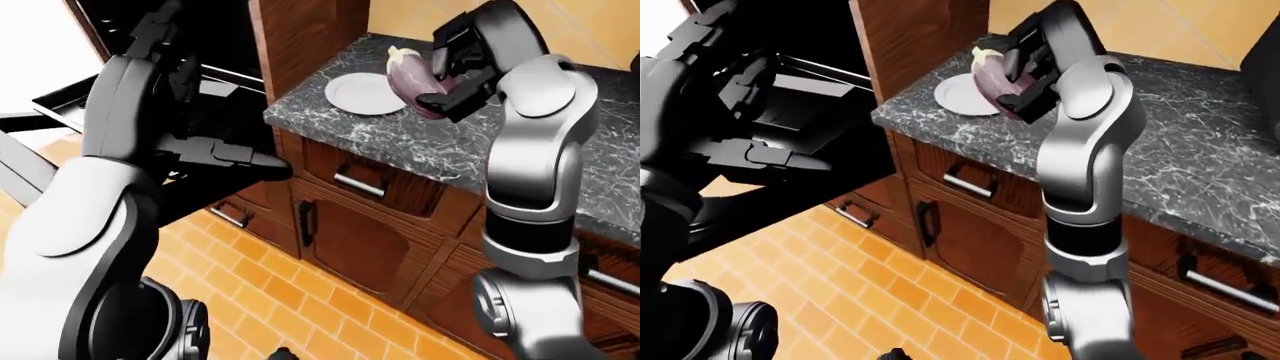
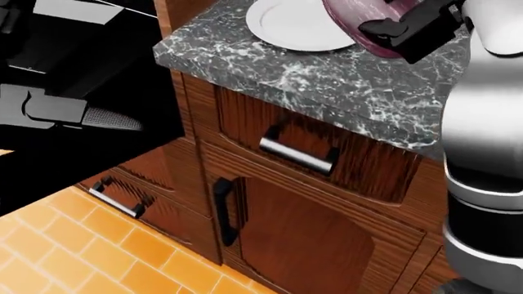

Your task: Pick the eggplant from the oven and place it on the plate on the counter.

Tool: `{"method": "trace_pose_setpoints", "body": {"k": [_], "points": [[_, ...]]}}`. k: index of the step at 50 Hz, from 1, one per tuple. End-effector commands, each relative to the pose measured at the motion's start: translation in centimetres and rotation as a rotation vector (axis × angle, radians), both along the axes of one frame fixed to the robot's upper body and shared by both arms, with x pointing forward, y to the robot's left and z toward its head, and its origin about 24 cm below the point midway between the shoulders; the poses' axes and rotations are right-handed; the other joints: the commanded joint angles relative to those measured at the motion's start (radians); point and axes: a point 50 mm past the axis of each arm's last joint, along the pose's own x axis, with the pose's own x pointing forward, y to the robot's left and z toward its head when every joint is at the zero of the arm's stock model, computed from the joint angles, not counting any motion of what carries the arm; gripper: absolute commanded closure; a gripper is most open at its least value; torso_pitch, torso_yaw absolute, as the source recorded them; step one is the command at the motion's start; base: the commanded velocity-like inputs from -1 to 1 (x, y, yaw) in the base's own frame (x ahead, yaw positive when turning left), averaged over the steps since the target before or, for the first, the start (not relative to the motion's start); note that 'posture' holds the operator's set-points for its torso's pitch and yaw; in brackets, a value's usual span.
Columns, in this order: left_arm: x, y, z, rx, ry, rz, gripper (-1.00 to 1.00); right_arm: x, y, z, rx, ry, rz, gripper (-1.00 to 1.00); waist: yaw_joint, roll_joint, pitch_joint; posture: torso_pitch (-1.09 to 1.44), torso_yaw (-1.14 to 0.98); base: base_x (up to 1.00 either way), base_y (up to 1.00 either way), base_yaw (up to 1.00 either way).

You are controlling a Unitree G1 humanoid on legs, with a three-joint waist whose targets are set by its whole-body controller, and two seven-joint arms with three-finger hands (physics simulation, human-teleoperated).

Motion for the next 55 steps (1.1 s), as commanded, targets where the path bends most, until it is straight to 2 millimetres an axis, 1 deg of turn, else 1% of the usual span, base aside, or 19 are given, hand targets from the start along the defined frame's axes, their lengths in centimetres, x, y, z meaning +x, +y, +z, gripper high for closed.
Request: {"method": "trace_pose_setpoints", "body": {"k": [1, 5, 6, 10, 11, 14, 15, 18, 20, 21, 26, 29, 35, 38, 40, 42, 50, 54, 55], "points": [[-0.49, 0.25, 1.00, -0.001, -0.073, 0.014, -1.00, -1.13, 0.75, 2.40, -0.034, -0.125, 0.026, 0.98, 0.003, -0.009, -0.013, 0.00, 0.00, 0.00, 0.00, 0.00], [-0.51, 0.32, 1.00, -0.001, -0.074, 0.015, -1.00, -1.06, 0.73, 2.35, -0.029, -0.123, 0.018, 0.98, 0.009, 0.073, -0.042, 0.00, 0.00, 0.00, 0.00, 0.00], [-0.48, 0.33, 0.94, -0.002, -0.074, 0.016, -1.00, -1.12, 0.79, 2.37, -0.027, -0.124, 0.021, 0.98, -0.002, 0.044, -0.038, 0.00, 0.00, 0.00, 0.00, 0.00], [-0.51, 0.22, 0.84, -0.002, -0.072, 0.013, -1.00, -1.11, 0.72, 2.26, -0.025, -0.119, 0.014, 0.98, 0.004, 0.057, -0.043, 0.00, 0.00, 0.00, 0.00, 0.00], [-0.56, 0.19, 0.85, -0.002, -0.072, 0.013, -1.00, -1.11, 0.68, 2.23, -0.024, -0.116, 0.012, 0.99, 0.005, 0.058, -0.082, 0.00, 0.00, 0.20, -0.09, 0.00], [-0.53, 0.24, 0.78, -0.002, -0.072, 0.014, -1.00, -1.08, 0.64, 2.20, -0.023, -0.119, 0.014, 0.98, 0.008, 0.065, -0.055, 0.00, 0.00, 0.23, -0.11, 0.00], [-0.52, 0.27, 0.76, -0.004, -0.072, 0.015, -1.00, -1.05, 0.65, 2.13, -0.016, -0.118, 0.011, 0.98, 0.008, 0.054, -0.018, 0.00, 0.00, 0.04, 0.00, 0.00], [-0.55, 0.34, 0.65, -0.006, -0.071, 0.016, -1.00, -1.08, 0.93, 2.23, -0.018, -0.121, 0.021, 0.98, 0.015, 0.023, -0.019, 0.00, 0.00, 0.01, 0.00, 0.00], [-0.50, 0.42, 0.51, -0.006, -0.070, 0.016, -1.00, -1.01, 1.01, 2.21, -0.017, -0.120, 0.022, 0.98, 0.024, -0.033, -0.039, 0.00, 0.00, 0.00, 0.00, 0.00], [-0.54, 0.50, 0.50, -0.007, -0.070, 0.019, -1.00, -0.95, 1.05, 2.16, -0.016, -0.121, 0.024, 0.98, 0.018, -0.003, -0.025, 0.00, 0.00, 0.00, 0.00, 0.00], [-0.40, 0.37, 0.38, -0.007, -0.067, 0.017, -1.00, -0.98, 1.08, 2.24, -0.017, -0.121, 0.028, 0.98, 0.002, 0.034, -0.048, 0.00, 0.00, 0.00, 0.00, 0.00], [-0.50, 0.37, 0.44, -0.007, -0.067, 0.017, -1.00, -1.06, 0.99, 2.37, -0.015, -0.128, 0.023, 0.98, 0.009, 0.038, -0.080, 0.00, 0.00, 0.01, 0.00, 0.17], [-0.44, 0.40, 0.31, -0.007, -0.066, 0.017, -1.00, -1.06, 0.98, 2.34, -0.014, -0.129, 0.024, 0.98, 0.007, 0.040, -0.059, 0.00, 0.00, 0.13, 0.00, 0.61], [-0.40, 0.57, 0.29, -0.008, -0.067, 0.019, -1.00, -0.98, 0.98, 2.50, -0.014, -0.132, 0.020, 0.98, -0.019, 0.069, -0.044, 0.00, 0.00, 0.10, 0.00, 0.41], [-0.39, 0.60, 0.36, -0.007, -0.067, 0.019, -1.00, -0.95, 0.82, 2.59, -0.011, -0.132, 0.011, 0.99, -0.020, 0.053, -0.067, 0.00, 0.00, 0.00, 0.00, 0.00], [-0.45, 0.54, 0.39, -0.007, -0.068, 0.019, -1.00, -0.91, 0.77, 2.53, -0.011, -0.131, 0.010, 0.98, -0.013, 0.084, -0.073, 0.00, 0.00, 0.11, 0.00, 0.00], [-0.51, 0.30, 0.48, -0.004, -0.067, 0.018, -1.00, -1.06, 0.52, 2.57, -0.012, -0.134, 0.008, 0.99, -0.005, 0.047, -0.023, 0.00, 0.00, 0.05, 0.00, 0.00], [-0.57, 0.43, 0.46, -0.006, -0.067, 0.020, -1.00, -1.10, 0.45, 2.72, -0.012, -0.138, 0.010, 0.98, 0.008, -0.026, -0.042, 0.00, 0.00, 0.00, 0.00, 0.00], [-0.53, 0.46, 0.38, -0.005, -0.067, 0.020, -1.00, -1.16, 0.42, 2.79, -0.014, -0.138, 0.010, 0.98, 0.008, 0.019, -0.036, 0.00, 0.00, 0.00, 0.00, 0.00]]}}
